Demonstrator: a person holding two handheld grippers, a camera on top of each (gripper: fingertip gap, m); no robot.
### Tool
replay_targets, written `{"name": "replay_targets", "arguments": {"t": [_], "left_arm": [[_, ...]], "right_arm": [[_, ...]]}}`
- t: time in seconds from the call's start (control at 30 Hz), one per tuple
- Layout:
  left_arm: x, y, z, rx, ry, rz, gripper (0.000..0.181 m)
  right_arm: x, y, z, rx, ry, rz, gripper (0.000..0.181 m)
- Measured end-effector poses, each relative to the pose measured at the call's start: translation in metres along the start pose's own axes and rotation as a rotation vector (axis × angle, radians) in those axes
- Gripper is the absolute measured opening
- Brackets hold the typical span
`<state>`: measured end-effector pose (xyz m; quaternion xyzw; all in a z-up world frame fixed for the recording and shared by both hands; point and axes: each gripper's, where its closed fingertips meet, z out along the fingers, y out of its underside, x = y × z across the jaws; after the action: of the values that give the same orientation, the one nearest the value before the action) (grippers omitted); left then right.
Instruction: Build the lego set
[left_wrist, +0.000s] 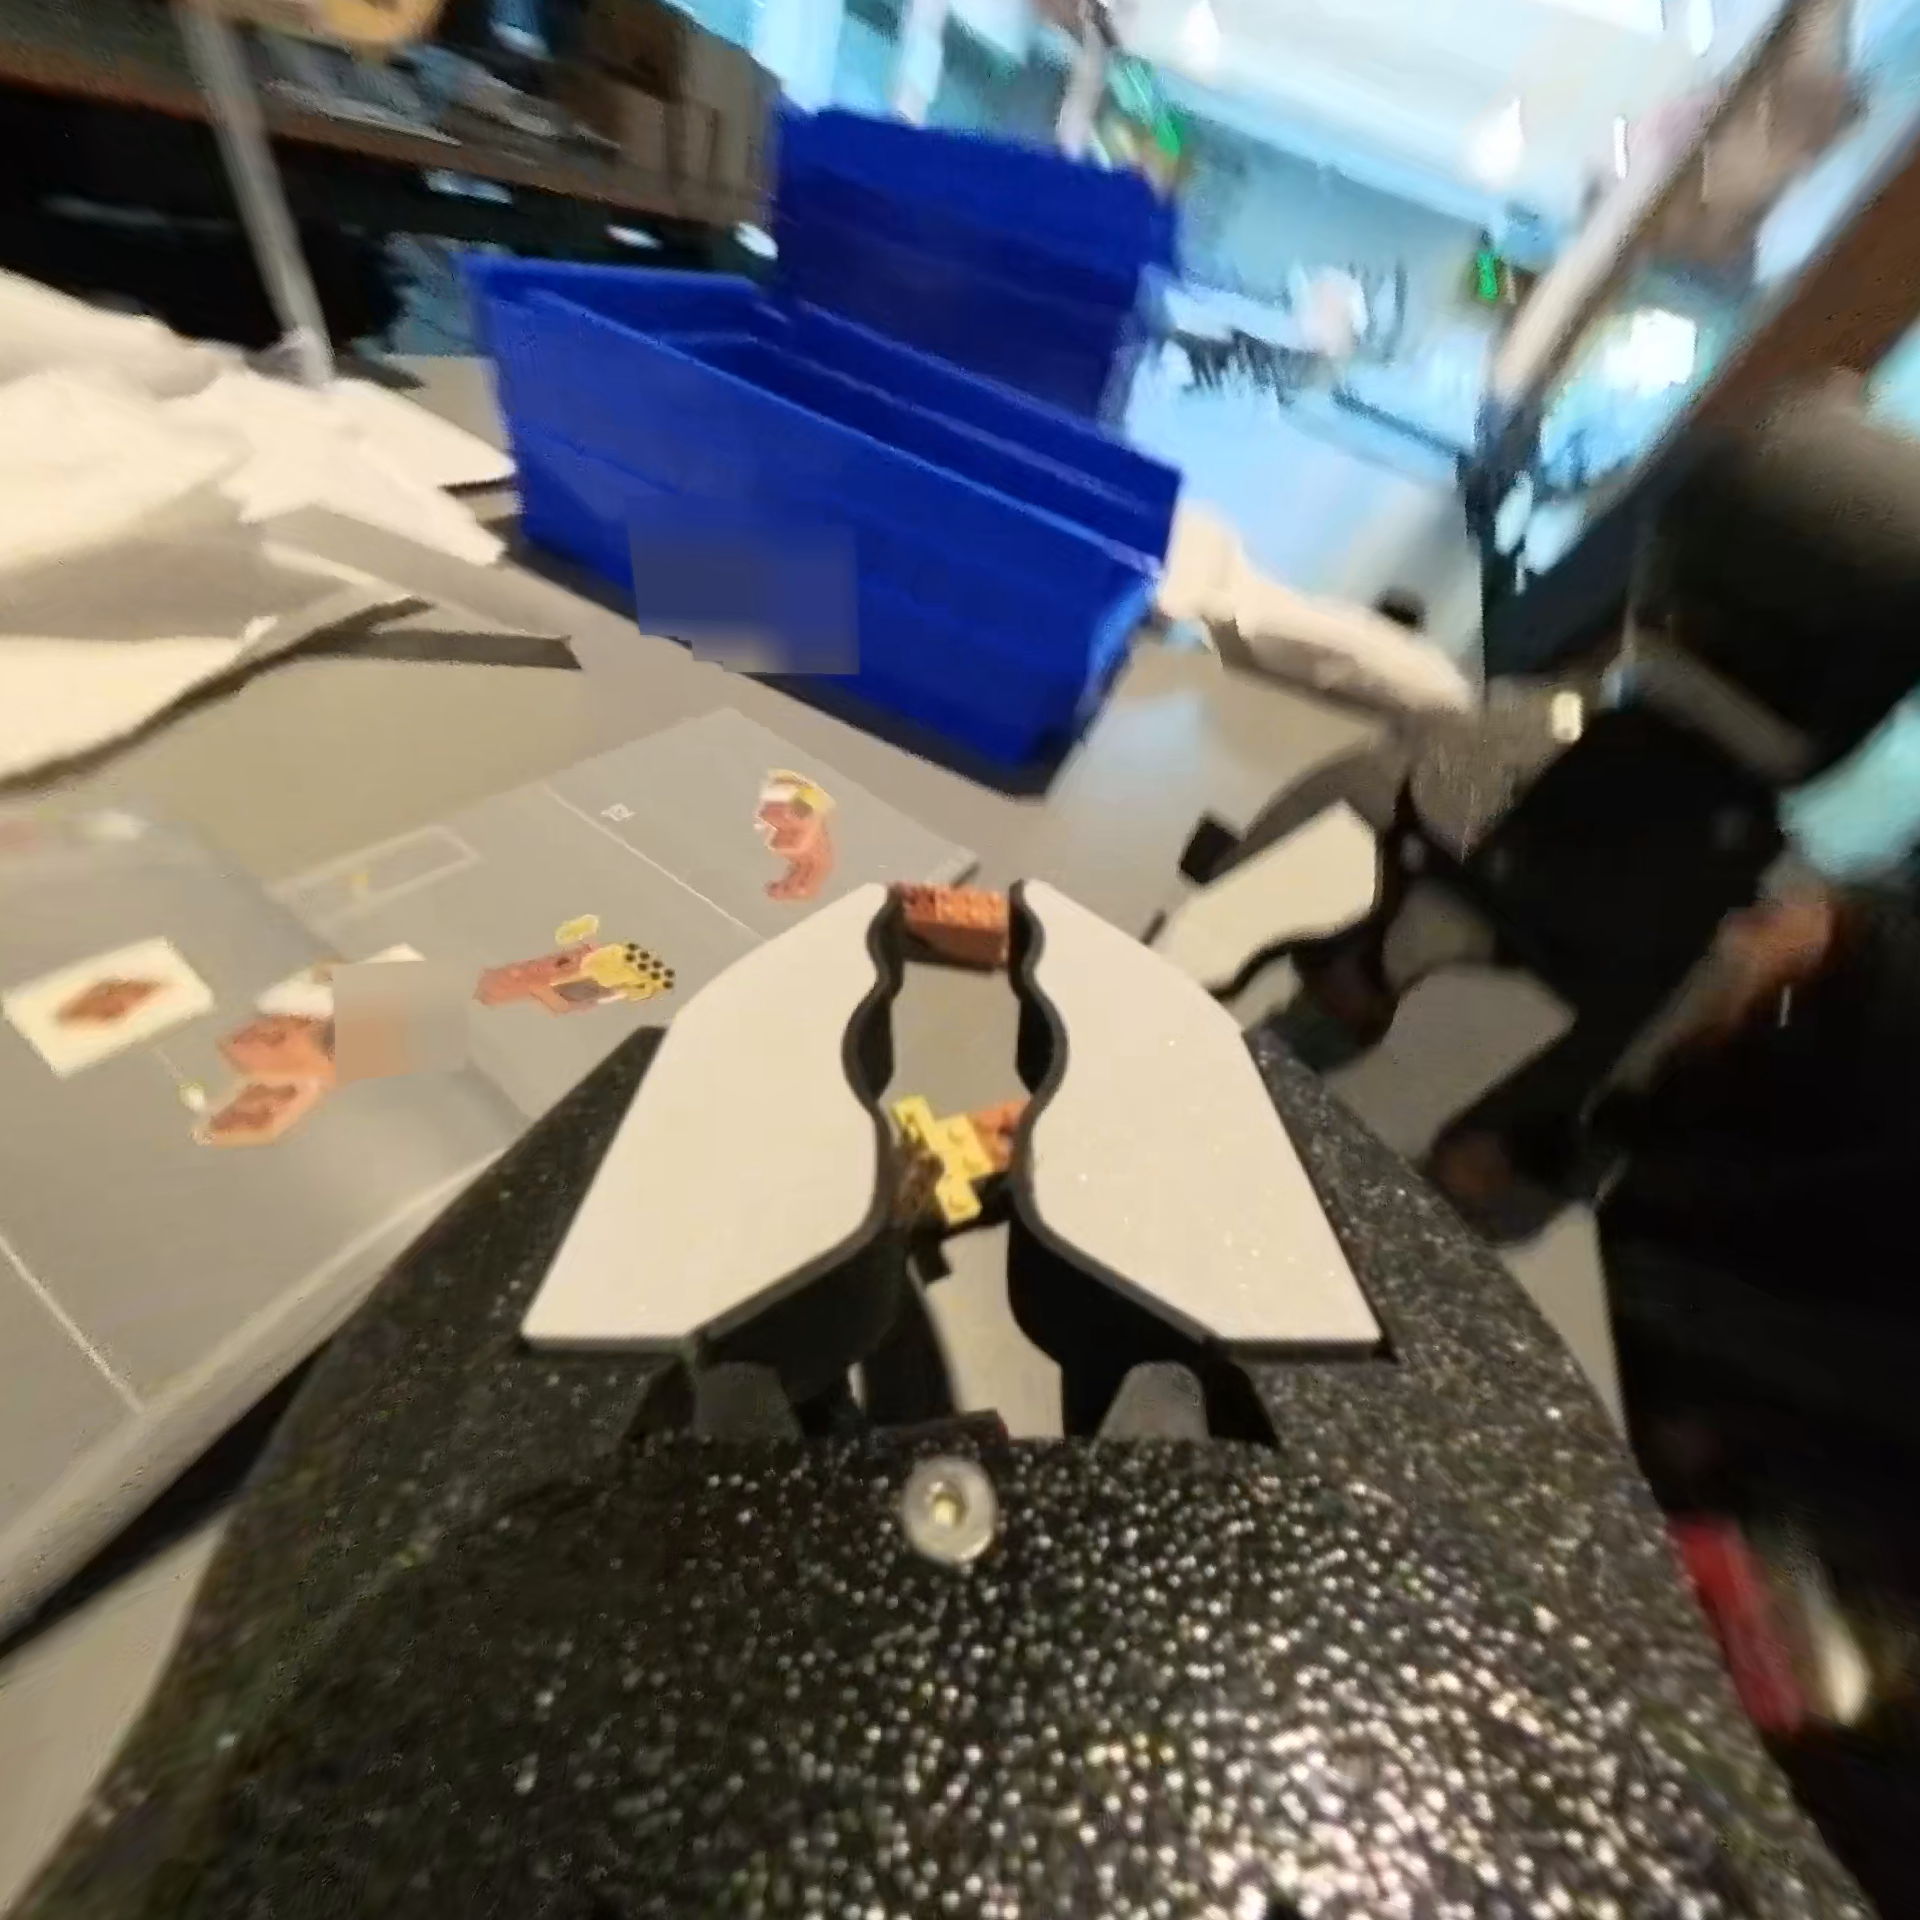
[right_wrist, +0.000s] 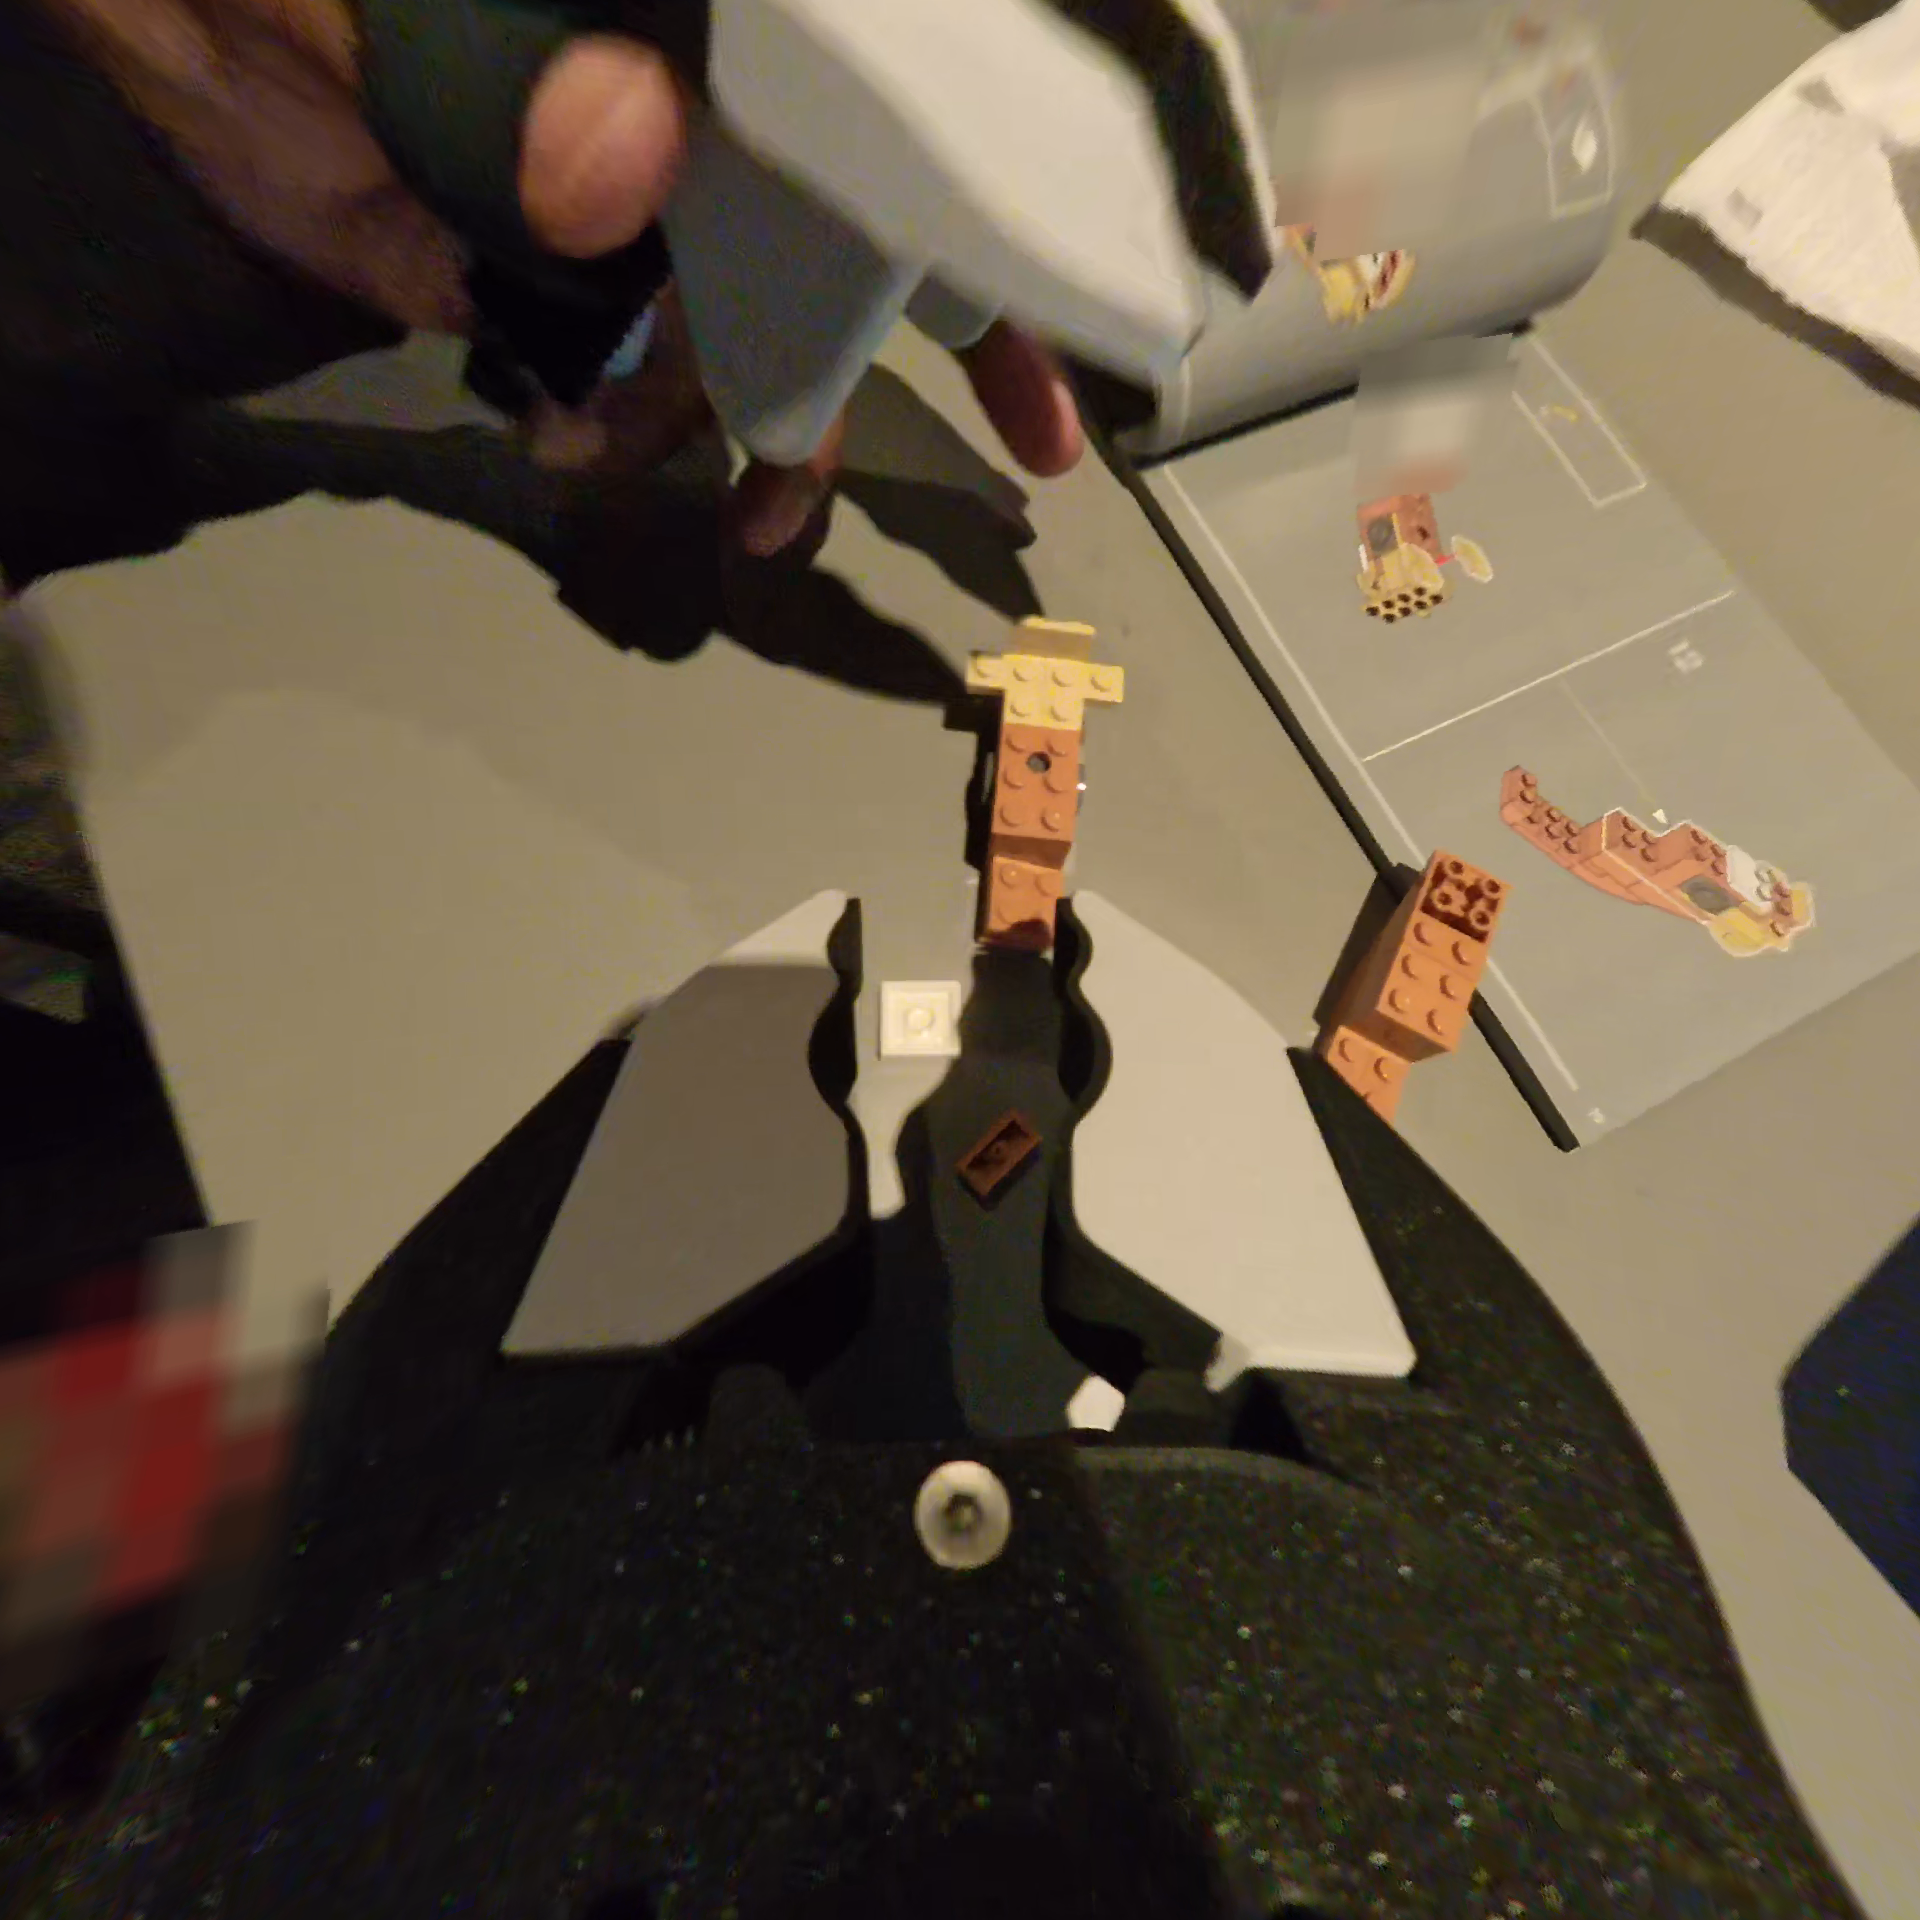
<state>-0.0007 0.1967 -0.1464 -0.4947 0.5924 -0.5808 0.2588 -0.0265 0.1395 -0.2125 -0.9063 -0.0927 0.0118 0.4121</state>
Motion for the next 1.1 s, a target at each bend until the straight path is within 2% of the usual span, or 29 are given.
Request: {"name": "replay_targets", "arguments": {"t": [0.17,0.23,0.53,0.73,0.93,1.1], "left_arm": [[0.018,0.041,-0.002,-0.363,0.236,0.649,0.039],[0.014,0.053,0.003,-0.482,0.307,0.778,0.041],[0.017,0.072,0.016,-0.656,0.559,0.899,0.036],[0.008,0.092,0.017,-0.790,0.581,0.965,0.038],[0.007,0.094,0.021,-0.807,0.575,0.984,0.023],[0.010,0.094,0.021,-0.790,0.562,1.015,0.023]], "right_arm": [[-0.005,-0.002,-0.018,0.076,-0.074,0.022,0.033],[-0.003,0.003,-0.019,0.075,-0.077,0.041,0.033],[-0.002,0.022,-0.026,0.056,-0.100,0.044,0.031],[-0.004,0.025,-0.021,0.050,-0.135,0.039,0.031],[-0.002,0.023,-0.019,0.055,-0.144,0.038,0.031],[0.005,0.021,-0.020,0.081,-0.122,0.025,0.030]]}}
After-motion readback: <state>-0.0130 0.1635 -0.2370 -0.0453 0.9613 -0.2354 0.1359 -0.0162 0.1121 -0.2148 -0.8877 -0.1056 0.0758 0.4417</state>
